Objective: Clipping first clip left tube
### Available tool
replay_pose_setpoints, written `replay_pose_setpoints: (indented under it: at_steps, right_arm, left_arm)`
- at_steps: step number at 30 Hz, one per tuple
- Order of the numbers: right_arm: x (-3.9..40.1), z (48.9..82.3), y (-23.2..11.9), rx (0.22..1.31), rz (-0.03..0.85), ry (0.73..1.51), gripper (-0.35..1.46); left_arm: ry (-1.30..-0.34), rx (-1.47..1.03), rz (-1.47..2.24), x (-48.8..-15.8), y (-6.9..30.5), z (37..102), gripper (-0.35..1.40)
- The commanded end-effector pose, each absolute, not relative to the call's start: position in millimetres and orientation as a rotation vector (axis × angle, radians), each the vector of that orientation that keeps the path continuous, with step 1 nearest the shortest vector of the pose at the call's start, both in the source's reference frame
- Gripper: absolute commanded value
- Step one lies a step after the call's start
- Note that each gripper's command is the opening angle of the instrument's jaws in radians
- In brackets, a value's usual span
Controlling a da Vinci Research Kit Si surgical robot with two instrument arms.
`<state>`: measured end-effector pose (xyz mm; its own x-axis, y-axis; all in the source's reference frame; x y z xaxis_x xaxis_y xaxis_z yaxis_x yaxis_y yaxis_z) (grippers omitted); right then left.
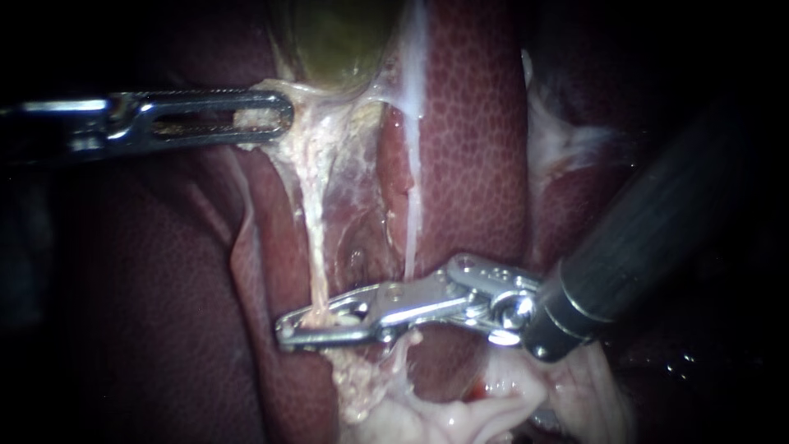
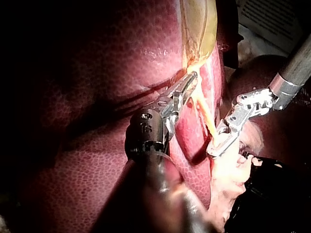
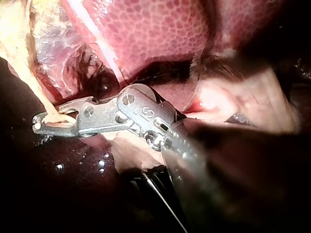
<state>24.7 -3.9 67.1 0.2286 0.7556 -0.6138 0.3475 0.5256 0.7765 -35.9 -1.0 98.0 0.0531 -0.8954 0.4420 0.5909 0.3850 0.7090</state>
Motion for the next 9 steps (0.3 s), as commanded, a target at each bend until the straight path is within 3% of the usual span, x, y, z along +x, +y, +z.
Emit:
replay_pose_setpoints:
  at_steps: [1, 9]
  right_arm:
    - [24.7, 67.2, -3.9, 1.051, 0.368, 1.371, -0.35]
    - [24.5, 67.8, -3.9, 1.055, 0.371, 1.369, -0.35]
  left_arm:
    - [-0.983, 0.383, -1.172, -35.9, -1.0, 98.0, -0.35]
    - [-0.983, 0.383, -1.172, -35.8, -1.0, 98.1, -0.35]
